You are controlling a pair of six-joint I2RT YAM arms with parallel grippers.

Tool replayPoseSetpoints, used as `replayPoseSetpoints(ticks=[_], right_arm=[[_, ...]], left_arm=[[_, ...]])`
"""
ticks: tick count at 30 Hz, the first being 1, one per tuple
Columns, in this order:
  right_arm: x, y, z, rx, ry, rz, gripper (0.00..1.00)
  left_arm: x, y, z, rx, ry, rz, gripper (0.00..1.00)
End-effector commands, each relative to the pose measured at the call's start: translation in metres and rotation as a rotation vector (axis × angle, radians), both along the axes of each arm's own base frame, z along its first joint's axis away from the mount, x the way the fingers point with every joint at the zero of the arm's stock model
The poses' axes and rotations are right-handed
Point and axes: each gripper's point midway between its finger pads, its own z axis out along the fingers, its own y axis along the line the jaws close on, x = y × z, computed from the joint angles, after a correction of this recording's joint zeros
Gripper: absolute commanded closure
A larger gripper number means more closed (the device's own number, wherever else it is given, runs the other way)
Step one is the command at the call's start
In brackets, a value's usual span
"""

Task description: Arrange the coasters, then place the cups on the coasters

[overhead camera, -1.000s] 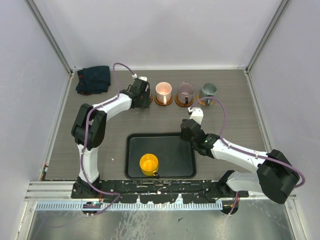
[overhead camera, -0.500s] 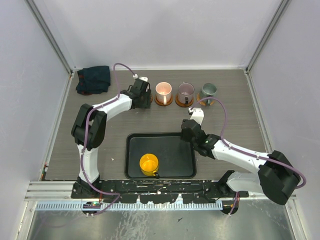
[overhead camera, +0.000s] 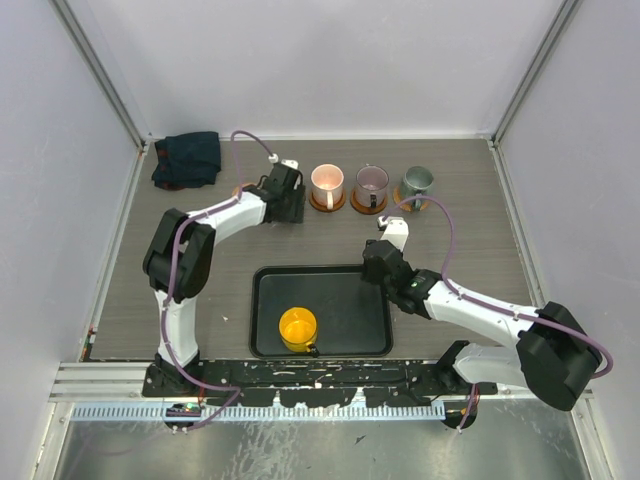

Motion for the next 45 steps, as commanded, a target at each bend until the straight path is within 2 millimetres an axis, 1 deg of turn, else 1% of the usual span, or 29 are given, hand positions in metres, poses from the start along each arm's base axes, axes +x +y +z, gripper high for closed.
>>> replayPoseSetpoints(ticks=[1, 5, 10, 12, 14, 19, 21, 22, 24, 26, 28, 29, 33, 37, 39, 40, 43, 45], right_arm=[[0.005, 0.009, 0.017, 0.065, -0.049, -0.003, 0.56], [0.005, 0.012, 0.019, 0.076, -0.048, 0.008, 0.57], [0.005, 0.013, 0.017, 0.074, -0.044, 0.016, 0.56], [0.005, 0.013, 0.016, 0.065, -0.039, 0.02, 0.56], [0.005, 0.014, 0.016, 0.059, -0.037, 0.027, 0.56], [0.001, 0.024, 0.022, 0.043, -0.017, 0.118, 0.57], [-0.005, 0.027, 0.022, 0.029, 0.003, 0.17, 0.58], [-0.009, 0.029, 0.023, 0.022, 0.015, 0.201, 0.58], [-0.017, 0.035, 0.025, 0.018, 0.038, 0.274, 0.58], [-0.027, 0.048, 0.033, 0.048, 0.039, 0.377, 0.58], [-0.036, 0.063, 0.046, 0.08, 0.02, 0.49, 0.58], [-0.04, 0.07, 0.054, 0.09, 0.004, 0.537, 0.58], [-0.053, 0.093, 0.086, 0.084, -0.048, 0.709, 0.59], [-0.072, 0.12, 0.105, 0.037, -0.052, 0.875, 0.59], [-0.08, 0.13, 0.104, -0.002, -0.038, 0.938, 0.59], [-0.083, 0.133, 0.101, -0.025, -0.023, 0.96, 0.59], [-0.092, 0.14, 0.085, -0.082, 0.033, 1.018, 0.59], [-0.099, 0.143, 0.074, -0.11, 0.066, 1.055, 0.59]], left_arm=[[0.007, 0.002, 0.037, -0.032, -0.1, 0.034, 0.34], [0.0, 0.015, 0.044, 0.001, -0.113, 0.059, 0.3], [-0.01, 0.024, 0.074, -0.01, -0.171, 0.059, 0.24], [-0.02, 0.028, 0.087, -0.023, -0.182, 0.049, 0.23], [-0.034, 0.03, 0.092, -0.04, -0.172, 0.03, 0.22], [-0.087, 0.045, 0.083, -0.065, -0.114, -0.003, 0.21], [-0.112, 0.052, 0.077, -0.065, -0.089, -0.008, 0.21], [-0.127, 0.055, 0.071, -0.065, -0.069, -0.01, 0.21], [-0.15, 0.058, 0.067, -0.074, -0.054, -0.019, 0.21], [-0.171, 0.059, 0.072, -0.099, -0.061, -0.023, 0.21], [-0.19, 0.059, 0.07, -0.098, -0.05, -0.032, 0.21], [-0.198, 0.062, 0.069, -0.082, -0.049, -0.023, 0.21], [-0.223, 0.072, 0.072, -0.04, -0.061, -0.001, 0.21], [-0.242, 0.085, 0.071, -0.035, -0.047, 0.044, 0.21], [-0.248, 0.094, 0.07, -0.026, -0.044, 0.077, 0.21], [-0.251, 0.1, 0.07, -0.018, -0.044, 0.098, 0.21], [-0.256, 0.116, 0.07, 0.01, -0.052, 0.157, 0.21], [-0.257, 0.12, 0.07, 0.013, -0.063, 0.173, 0.21]])
